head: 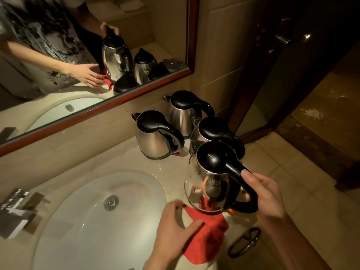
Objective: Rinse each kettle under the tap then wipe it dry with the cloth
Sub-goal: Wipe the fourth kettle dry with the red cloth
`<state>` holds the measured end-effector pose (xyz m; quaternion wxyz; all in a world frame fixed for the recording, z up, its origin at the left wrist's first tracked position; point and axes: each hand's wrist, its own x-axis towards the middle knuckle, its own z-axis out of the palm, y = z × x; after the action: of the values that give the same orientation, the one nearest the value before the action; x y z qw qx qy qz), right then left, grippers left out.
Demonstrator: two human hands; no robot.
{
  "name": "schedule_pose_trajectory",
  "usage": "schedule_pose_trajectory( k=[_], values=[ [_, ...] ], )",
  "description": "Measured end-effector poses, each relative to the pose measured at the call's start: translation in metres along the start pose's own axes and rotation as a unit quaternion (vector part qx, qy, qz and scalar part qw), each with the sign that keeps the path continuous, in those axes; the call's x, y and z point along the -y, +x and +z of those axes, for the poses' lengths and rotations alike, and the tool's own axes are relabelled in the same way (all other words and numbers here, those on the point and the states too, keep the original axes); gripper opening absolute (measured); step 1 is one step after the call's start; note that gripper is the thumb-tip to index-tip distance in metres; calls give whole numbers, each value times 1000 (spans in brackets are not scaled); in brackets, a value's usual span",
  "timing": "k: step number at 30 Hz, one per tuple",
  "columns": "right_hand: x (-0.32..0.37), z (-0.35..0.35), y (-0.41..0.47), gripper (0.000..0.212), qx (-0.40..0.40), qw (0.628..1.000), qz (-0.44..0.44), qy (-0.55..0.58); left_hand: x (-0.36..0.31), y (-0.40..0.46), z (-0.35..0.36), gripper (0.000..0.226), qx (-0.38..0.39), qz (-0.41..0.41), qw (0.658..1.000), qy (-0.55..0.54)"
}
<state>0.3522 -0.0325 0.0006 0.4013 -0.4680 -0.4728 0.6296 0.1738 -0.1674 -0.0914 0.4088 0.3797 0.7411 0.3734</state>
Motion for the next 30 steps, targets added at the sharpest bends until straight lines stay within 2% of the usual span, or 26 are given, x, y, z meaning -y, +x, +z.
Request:
schedule_pose_trajectory(
  k=[3,5,8,11,12,15,23,30],
  values=[
    [0,-1,2,36,20,1000,-8,-13,-41,19,-18,105,18,82,996,-31],
    [0,2,5,33,38,999,-15,-7,-56,34,-20,116,21,126,991,-33],
    [-2,10,16,25,78,997,-5,-11,-59,53,-23,125,-11,132,990,-48],
    [-10,22,28,49,109,994,-11,-31,-52,60,-33,123,-42,133,989,-51],
    [-11,27,32,51,116,993,-7,-32,-48,61,-35,121,-56,133,988,-49],
    [-15,39,46,29,128,991,7,-38,-40,65,-38,118,-86,117,988,-54],
    [-27,56,72,32,161,983,17,-91,-20,79,-46,121,-114,77,989,-50],
    [-21,48,74,29,171,977,-24,-122,-20,77,-34,118,-129,82,987,-57]
  ],
)
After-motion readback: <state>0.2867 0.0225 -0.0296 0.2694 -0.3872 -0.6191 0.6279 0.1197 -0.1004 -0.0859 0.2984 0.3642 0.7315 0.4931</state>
